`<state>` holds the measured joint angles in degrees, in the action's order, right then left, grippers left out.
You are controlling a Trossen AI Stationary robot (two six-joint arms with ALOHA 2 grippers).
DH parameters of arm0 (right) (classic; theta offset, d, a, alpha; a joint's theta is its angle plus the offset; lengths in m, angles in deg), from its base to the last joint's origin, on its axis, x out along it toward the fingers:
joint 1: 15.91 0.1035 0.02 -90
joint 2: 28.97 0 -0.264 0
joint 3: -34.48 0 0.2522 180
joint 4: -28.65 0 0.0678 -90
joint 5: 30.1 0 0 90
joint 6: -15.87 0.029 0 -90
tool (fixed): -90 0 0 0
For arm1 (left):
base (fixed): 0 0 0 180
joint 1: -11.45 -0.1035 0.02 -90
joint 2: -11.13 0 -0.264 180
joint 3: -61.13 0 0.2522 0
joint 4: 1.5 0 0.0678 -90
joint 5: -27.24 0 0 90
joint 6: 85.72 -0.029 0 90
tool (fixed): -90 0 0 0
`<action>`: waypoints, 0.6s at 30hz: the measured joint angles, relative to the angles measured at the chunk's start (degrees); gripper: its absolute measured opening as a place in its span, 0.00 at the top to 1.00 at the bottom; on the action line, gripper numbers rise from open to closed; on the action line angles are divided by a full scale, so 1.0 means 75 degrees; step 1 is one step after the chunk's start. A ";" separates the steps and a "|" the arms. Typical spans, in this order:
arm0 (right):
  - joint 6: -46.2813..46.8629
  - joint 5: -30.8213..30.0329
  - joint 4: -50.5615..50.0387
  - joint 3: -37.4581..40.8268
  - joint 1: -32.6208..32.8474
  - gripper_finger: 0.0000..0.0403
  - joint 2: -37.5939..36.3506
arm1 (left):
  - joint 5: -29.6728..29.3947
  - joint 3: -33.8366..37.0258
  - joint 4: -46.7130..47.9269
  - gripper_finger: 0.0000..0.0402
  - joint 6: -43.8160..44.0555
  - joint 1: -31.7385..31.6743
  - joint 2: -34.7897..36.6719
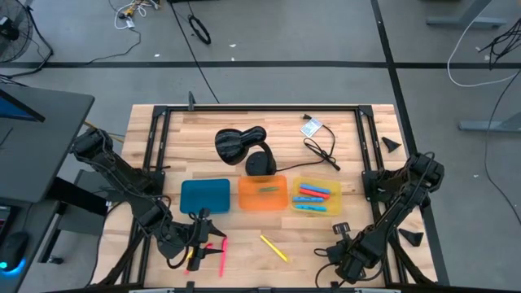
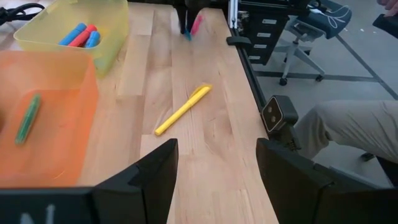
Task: Pick & Place Markers
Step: Put the blue pen into the orange bin
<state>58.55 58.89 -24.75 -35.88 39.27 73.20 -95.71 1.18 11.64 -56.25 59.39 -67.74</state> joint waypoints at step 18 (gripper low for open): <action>-0.0560 0.0265 -0.0233 -0.0096 -0.0508 0.96 -0.0067 | 0.0006 0.0000 0.0000 0.45 0.0044 0.0000 0.0000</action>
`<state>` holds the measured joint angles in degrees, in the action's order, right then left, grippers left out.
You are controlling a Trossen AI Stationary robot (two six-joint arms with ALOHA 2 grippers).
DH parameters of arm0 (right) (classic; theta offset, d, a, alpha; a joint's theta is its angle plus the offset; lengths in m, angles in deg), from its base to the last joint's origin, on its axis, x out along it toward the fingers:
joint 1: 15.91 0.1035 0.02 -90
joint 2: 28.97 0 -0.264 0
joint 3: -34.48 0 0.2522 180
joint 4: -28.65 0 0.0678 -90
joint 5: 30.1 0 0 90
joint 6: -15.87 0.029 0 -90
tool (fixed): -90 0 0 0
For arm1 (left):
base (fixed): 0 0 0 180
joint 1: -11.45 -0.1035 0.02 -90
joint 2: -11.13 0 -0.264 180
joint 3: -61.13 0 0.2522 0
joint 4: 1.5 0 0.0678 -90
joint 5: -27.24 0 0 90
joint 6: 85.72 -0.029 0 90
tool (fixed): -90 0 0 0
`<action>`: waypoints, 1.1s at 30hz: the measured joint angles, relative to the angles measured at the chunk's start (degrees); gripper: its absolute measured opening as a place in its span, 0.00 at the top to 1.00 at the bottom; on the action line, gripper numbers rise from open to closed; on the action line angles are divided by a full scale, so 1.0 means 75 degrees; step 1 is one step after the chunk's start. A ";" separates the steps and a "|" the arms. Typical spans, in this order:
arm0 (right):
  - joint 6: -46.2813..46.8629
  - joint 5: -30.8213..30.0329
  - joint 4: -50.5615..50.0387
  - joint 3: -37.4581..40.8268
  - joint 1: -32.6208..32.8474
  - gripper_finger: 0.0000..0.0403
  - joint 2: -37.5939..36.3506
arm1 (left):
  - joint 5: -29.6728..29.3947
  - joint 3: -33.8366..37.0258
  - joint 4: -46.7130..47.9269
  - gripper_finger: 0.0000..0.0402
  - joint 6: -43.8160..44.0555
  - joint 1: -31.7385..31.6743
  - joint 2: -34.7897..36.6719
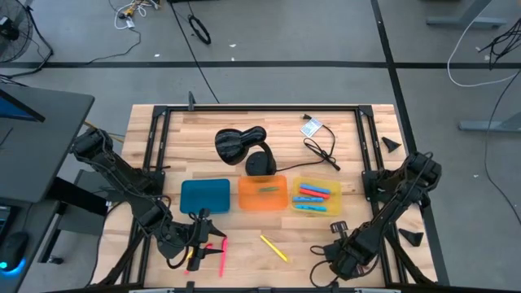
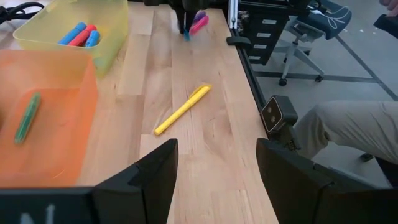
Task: Pick & Place Markers
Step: Put the blue pen into the orange bin
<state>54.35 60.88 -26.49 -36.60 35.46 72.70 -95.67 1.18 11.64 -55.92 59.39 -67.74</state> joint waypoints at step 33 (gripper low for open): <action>-0.1475 -0.0380 -0.3152 -0.4914 -0.2223 0.96 -0.0073 | 0.0035 0.0000 0.0002 0.45 -0.0025 0.0000 0.0000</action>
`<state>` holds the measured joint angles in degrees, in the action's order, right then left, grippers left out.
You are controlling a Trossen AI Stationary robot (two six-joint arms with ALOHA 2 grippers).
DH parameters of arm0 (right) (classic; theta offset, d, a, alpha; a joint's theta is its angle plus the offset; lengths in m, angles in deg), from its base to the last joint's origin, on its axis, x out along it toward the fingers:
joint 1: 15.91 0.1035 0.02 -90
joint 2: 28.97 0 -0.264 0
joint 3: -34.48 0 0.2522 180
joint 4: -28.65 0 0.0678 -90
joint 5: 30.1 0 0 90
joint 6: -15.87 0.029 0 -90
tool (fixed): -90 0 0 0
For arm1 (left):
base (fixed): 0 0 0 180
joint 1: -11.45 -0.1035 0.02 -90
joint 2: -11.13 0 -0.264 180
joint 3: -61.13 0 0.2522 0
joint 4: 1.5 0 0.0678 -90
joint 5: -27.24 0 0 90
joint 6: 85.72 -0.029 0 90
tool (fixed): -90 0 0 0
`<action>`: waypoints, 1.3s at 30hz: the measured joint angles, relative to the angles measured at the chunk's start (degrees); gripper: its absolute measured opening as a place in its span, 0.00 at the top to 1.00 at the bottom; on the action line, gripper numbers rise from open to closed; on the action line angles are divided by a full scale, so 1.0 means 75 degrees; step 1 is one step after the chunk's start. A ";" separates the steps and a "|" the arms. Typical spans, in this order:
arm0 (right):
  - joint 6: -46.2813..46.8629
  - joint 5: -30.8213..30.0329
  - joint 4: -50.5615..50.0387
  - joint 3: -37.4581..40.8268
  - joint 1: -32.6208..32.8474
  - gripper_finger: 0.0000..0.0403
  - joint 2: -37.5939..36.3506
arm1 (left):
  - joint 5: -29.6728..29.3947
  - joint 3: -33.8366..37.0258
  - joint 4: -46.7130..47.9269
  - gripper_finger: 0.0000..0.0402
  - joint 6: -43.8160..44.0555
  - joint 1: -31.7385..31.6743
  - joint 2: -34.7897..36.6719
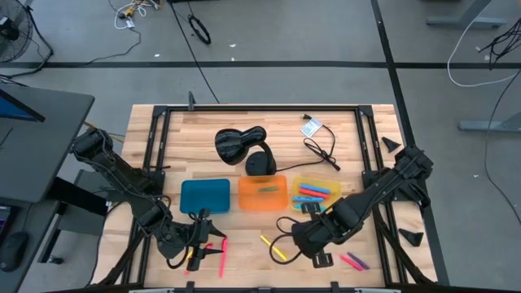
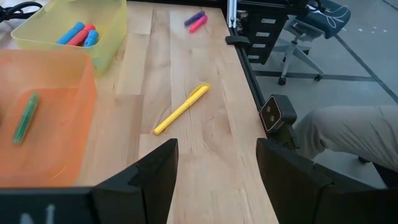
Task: Pick & Place Markers
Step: Put the blue pen into the orange bin
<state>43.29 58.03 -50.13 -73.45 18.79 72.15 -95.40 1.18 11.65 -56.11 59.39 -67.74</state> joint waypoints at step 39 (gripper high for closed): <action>-0.2483 0.0195 0.1736 0.0125 -0.3691 0.96 0.0816 | -0.0009 -0.0006 0.0162 0.45 -0.0026 0.0003 -0.0006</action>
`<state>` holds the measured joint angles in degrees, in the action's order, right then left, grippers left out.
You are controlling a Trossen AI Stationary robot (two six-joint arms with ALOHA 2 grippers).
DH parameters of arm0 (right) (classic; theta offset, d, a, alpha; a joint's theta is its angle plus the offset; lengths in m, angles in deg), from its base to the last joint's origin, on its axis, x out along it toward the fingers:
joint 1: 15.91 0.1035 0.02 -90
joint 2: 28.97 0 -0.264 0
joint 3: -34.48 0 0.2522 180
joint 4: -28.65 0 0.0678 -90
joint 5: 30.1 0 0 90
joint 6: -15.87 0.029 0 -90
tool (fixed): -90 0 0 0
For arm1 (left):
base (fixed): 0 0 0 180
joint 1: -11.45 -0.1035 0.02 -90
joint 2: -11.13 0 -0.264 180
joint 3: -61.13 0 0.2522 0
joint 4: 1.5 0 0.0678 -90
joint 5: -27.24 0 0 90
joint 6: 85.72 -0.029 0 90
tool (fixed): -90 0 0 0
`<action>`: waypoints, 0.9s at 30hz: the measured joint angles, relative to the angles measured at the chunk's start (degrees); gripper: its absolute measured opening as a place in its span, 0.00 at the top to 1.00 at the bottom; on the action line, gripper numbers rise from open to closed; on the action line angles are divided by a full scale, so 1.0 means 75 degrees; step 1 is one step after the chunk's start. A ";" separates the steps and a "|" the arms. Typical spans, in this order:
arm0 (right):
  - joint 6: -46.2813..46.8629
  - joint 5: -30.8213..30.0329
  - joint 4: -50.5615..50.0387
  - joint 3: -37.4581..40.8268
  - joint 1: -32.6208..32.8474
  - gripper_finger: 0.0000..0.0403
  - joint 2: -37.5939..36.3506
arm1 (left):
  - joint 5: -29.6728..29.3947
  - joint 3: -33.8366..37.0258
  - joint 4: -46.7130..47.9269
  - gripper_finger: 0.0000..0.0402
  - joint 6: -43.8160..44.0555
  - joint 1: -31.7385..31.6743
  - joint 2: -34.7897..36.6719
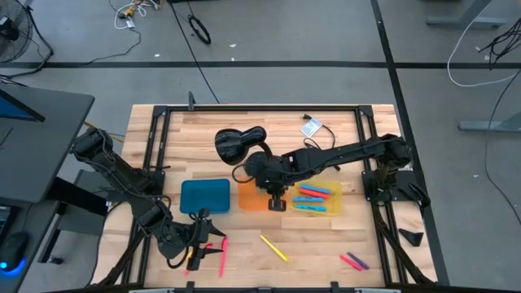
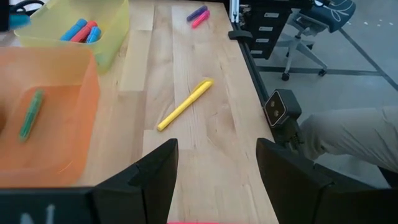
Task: Pick & Place Markers
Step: Put the blue pen into the orange bin
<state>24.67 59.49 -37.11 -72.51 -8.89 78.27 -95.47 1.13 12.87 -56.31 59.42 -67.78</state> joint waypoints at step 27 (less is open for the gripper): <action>0.0219 -0.0097 0.0493 0.0198 0.0153 0.96 0.1775 | 0.0000 0.0000 0.0004 0.45 -0.0004 0.0006 0.0003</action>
<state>26.31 58.77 -33.41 -71.02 -7.74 91.59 -95.47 1.13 12.90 -56.34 59.46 -67.76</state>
